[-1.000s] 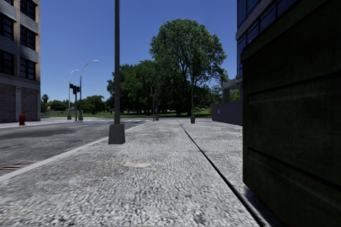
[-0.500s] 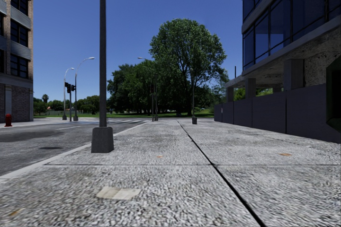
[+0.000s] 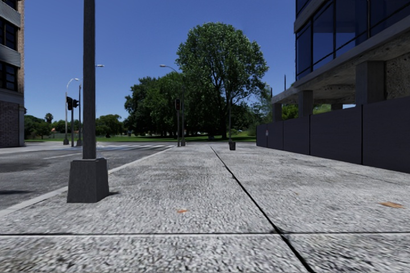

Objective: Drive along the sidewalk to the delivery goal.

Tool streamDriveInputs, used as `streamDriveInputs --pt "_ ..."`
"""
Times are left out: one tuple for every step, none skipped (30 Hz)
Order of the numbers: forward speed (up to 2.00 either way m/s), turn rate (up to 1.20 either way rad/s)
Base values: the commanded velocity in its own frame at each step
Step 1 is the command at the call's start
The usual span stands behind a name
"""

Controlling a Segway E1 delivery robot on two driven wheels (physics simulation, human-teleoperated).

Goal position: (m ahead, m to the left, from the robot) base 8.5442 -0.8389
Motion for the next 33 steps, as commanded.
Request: streamDriveInputs --pt "2.00 -0.22" --pt "2.00 -0.22" --pt "2.00 -0.24" --pt "2.00 -0.25" --pt "2.00 -0.26" --pt "2.00 -0.27" --pt "2.00 -0.27" --pt "2.00 -0.28" --pt "2.00 -0.28" --pt "2.00 -0.28" --pt "2.00 -0.28" --pt "2.00 -0.28" --pt "2.00 -0.28" --pt "2.00 -0.28" --pt "2.00 -0.28" --pt "2.00 -0.28" --pt "2.00 -0.29" --pt "2.00 -0.31" --pt "2.00 -0.32" --pt "2.00 -0.32" --pt "2.00 -0.32" --pt "2.00 -0.32" --pt "2.00 -0.32" --pt "2.00 -0.32" --pt "2.00 -0.32" --pt "2.00 -0.32" --pt "2.00 -0.10" --pt "2.00 0.00" --pt "2.00 0.00" --pt "2.00 0.00" --pt "2.00 0.00" --pt "2.00 0.00" --pt "2.00 0.00"
